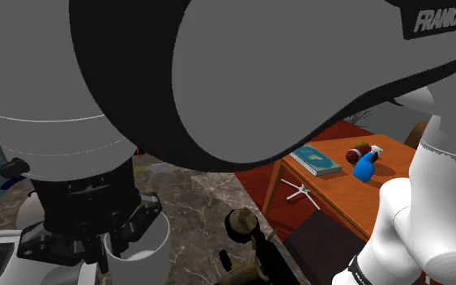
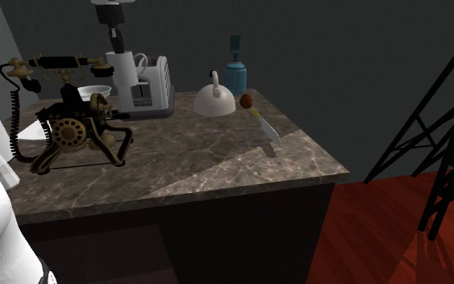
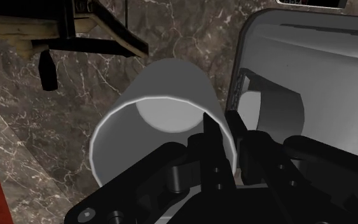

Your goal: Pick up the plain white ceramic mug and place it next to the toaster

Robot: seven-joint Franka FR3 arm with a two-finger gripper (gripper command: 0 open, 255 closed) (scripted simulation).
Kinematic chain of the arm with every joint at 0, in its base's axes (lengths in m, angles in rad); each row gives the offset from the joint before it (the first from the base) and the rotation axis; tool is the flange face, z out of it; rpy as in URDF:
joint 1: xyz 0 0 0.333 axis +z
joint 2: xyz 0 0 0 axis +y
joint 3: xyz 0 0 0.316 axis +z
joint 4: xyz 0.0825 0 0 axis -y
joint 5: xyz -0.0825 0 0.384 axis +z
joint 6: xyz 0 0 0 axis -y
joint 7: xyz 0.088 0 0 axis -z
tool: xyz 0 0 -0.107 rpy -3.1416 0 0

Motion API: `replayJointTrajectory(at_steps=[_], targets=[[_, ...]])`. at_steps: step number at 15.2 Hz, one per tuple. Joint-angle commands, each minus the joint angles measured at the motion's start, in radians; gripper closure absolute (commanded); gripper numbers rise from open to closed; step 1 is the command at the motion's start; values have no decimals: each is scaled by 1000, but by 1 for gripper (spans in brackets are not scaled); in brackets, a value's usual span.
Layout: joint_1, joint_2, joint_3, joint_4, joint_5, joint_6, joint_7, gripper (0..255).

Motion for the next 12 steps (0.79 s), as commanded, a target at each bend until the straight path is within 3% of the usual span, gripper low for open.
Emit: replayJointTrajectory(at_steps=[1, 12], targets=[[-2, -3, 0, -29, 1, 27, 2, 255], [-5, 16, -6, -156, -16, 168, 18, 255]])
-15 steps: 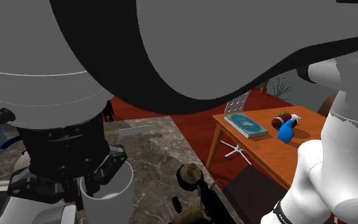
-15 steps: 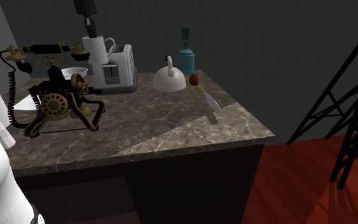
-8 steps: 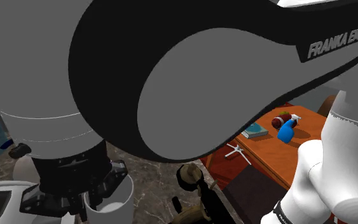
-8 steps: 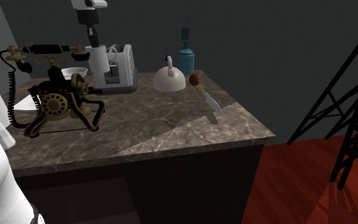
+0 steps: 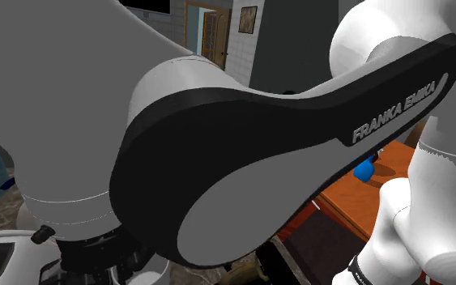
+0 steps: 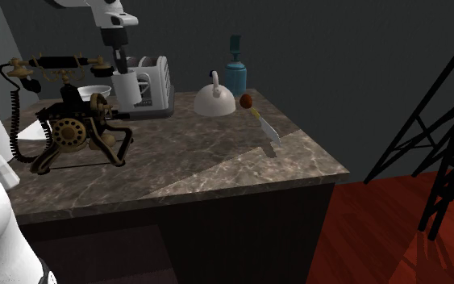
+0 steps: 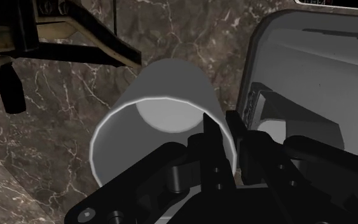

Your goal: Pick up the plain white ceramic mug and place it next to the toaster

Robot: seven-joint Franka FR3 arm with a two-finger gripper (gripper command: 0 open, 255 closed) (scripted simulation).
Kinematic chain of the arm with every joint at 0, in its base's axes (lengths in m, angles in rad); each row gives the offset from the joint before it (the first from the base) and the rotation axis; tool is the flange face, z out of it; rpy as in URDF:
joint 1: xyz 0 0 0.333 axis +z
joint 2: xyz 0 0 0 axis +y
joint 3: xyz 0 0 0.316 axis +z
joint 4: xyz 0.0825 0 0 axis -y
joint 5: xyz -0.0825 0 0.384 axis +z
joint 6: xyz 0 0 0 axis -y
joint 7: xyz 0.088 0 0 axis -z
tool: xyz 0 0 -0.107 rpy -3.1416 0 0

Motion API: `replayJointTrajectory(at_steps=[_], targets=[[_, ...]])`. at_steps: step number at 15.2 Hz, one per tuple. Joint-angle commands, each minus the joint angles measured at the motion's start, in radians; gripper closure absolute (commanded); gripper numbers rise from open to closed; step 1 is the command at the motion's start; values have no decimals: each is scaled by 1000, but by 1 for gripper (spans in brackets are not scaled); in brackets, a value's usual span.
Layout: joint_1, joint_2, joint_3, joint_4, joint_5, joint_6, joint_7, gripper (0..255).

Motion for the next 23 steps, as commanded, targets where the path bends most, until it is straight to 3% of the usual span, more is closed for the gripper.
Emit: replayJointTrajectory(at_steps=[1, 19, 23], targets=[[-1, 4, -2, -25, -4, 29, 3, 255], [15, 96, -26, -159, -76, 238, 56, 255], [18, 95, -29, -159, -75, 238, 55, 255]])
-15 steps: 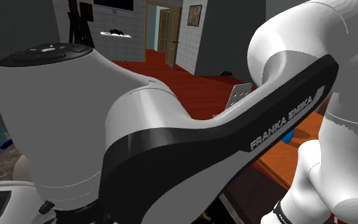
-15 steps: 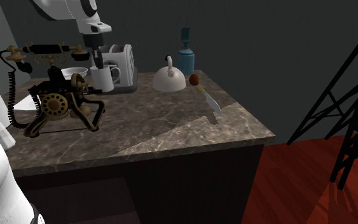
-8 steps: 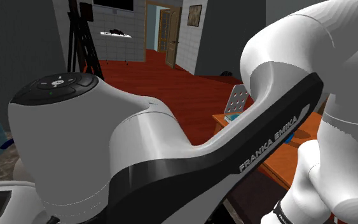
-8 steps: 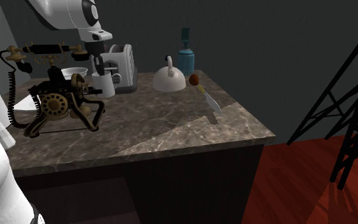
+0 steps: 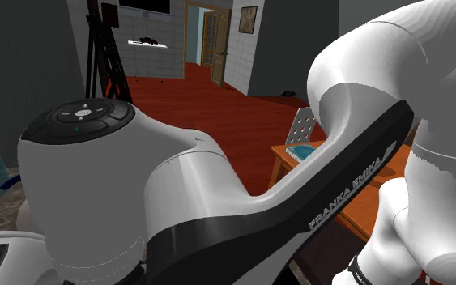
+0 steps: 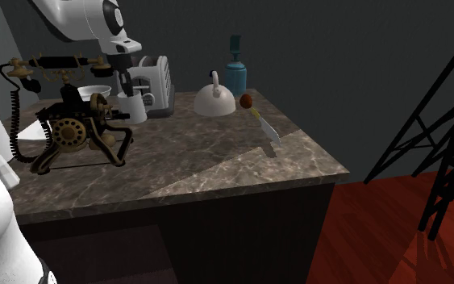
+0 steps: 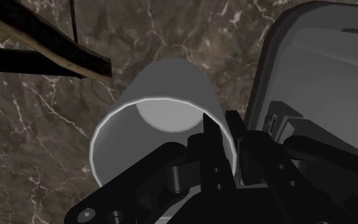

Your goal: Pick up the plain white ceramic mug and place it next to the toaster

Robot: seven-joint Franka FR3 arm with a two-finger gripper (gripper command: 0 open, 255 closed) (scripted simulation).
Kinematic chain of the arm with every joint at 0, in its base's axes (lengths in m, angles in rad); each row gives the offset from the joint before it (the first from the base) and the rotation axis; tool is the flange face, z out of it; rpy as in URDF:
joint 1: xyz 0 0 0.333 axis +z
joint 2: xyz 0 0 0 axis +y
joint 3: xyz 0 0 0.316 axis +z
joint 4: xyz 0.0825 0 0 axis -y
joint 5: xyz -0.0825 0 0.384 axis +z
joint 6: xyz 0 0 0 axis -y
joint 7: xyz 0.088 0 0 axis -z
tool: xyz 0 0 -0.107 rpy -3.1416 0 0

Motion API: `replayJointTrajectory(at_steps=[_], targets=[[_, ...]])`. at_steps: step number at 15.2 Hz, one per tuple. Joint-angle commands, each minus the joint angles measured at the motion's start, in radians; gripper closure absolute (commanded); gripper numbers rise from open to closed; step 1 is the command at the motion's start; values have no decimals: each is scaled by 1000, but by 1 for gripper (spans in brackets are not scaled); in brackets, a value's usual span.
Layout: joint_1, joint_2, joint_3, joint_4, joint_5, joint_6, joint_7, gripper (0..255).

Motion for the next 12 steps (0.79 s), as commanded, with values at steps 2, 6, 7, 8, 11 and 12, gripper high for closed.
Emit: replayJointTrajectory(at_steps=[2, 6, 7, 8, 11, 12], targets=[[1, 47, -6, -13, 3, -4, -6, 255], [6, 72, -14, 7, -11, -1, -4, 0], [5, 74, -15, 8, -12, -1, -5, 0], [16, 85, -15, 18, -20, -2, 8, 0], [-2, 30, 0, 1, 16, -31, -14, 0], [-5, 14, 4, 16, 29, -60, -22, 0]])
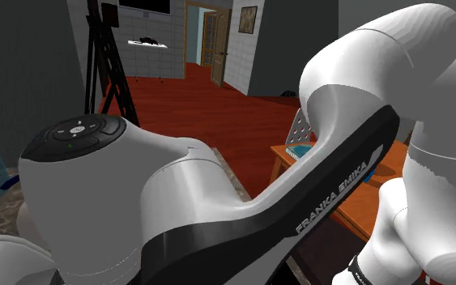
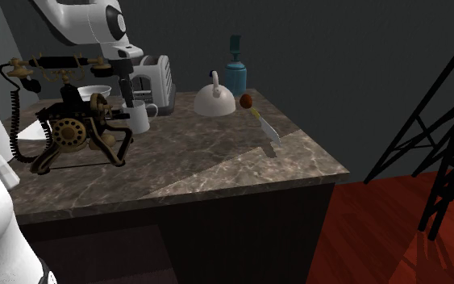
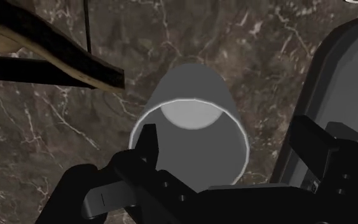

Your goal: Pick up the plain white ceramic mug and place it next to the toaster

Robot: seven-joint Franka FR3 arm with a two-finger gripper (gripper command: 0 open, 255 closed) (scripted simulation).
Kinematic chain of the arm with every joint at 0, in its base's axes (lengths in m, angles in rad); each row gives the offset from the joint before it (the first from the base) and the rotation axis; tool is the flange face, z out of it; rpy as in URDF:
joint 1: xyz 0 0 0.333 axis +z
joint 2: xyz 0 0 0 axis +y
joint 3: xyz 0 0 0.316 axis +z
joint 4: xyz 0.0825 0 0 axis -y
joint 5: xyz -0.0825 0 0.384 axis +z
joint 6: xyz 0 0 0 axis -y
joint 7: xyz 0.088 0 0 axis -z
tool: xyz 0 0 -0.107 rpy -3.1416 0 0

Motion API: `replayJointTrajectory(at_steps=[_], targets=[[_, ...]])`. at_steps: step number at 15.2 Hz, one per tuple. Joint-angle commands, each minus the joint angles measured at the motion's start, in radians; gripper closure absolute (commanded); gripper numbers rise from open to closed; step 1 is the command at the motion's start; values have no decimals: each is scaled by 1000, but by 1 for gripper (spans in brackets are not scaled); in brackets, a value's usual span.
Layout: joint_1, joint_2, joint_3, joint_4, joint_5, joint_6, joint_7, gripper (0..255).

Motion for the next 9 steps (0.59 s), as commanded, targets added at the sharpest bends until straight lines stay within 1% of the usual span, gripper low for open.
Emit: replayJointTrajectory(at_steps=[1, 2, 9], targets=[[-6, -28, 8, 31, 23, -55, -16, 0], [-7, -39, 11, 45, 31, -77, -21, 0], [-7, -39, 11, 45, 31, -77, -21, 0]])
